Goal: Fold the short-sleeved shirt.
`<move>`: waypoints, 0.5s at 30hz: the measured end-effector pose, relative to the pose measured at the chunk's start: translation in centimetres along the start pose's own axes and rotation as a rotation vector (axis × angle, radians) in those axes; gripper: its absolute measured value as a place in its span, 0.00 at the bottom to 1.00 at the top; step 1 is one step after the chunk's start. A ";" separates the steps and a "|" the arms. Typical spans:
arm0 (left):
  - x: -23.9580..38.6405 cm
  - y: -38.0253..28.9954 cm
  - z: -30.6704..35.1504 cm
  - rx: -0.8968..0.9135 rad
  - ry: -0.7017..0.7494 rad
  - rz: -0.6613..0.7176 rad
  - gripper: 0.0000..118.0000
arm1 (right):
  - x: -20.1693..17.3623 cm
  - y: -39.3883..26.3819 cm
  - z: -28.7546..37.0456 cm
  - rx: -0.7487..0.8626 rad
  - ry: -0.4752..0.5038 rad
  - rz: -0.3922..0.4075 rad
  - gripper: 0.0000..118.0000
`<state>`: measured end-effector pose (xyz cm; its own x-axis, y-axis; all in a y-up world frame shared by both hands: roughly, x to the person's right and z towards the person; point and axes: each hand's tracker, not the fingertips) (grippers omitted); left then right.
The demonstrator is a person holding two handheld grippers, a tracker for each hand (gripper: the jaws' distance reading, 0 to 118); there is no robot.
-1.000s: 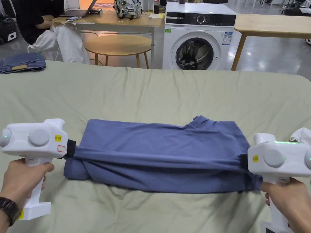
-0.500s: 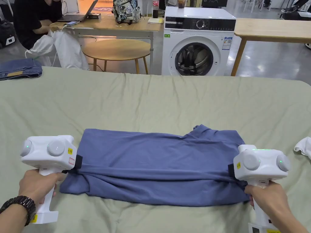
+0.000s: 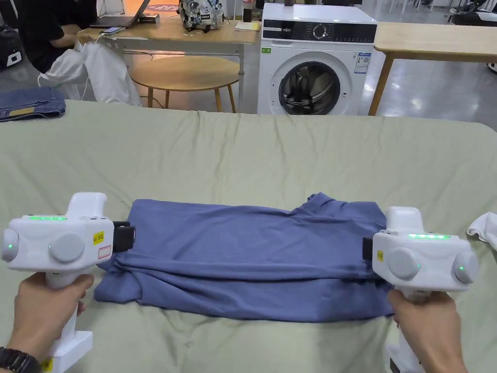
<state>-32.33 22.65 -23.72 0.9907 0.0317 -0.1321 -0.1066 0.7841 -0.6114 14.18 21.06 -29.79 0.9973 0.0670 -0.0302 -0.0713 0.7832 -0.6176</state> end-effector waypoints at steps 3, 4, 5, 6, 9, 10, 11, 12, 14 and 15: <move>0.7 -1.0 2.0 0.058 0.036 -0.011 0.05 | -0.4 -1.0 1.3 0.056 0.049 -0.026 0.00; 1.0 -1.4 2.5 0.064 0.040 -0.024 0.00 | -0.5 -1.3 1.8 0.057 0.059 -0.035 0.00; 1.2 -1.8 3.1 0.074 0.039 -0.035 0.00 | -0.5 -1.6 2.4 0.082 0.048 -0.045 0.00; 1.3 -2.3 3.7 0.088 0.046 -0.032 0.00 | -0.7 -1.9 3.1 0.104 0.049 -0.039 0.00; 0.9 -2.6 4.2 0.073 0.034 -0.002 0.00 | -1.4 -2.3 4.0 0.121 0.061 -0.026 0.00; 0.8 -2.7 4.3 0.068 0.038 0.002 0.00 | -1.5 -2.4 4.2 0.126 0.064 -0.019 0.00; 0.3 -2.7 4.0 0.047 0.055 0.011 0.00 | -1.6 -2.5 4.4 0.134 0.066 -0.015 0.00; -0.3 -2.6 3.4 -0.001 0.057 0.020 0.00 | -1.7 -2.5 4.5 0.131 0.067 -0.005 0.00; -1.7 -2.3 1.9 -0.099 0.018 0.058 0.00 | -1.9 -2.5 4.4 0.126 0.074 0.005 0.00; -2.3 -2.1 1.1 -0.140 -0.002 0.082 0.00 | -1.9 -2.6 4.3 0.120 0.076 0.009 0.00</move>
<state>-34.30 21.60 -21.22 0.9784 0.0930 -0.1844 -0.1973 0.6848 -0.7016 12.38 21.59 -24.76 0.9948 0.0310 -0.0972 -0.0772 0.8516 -0.5185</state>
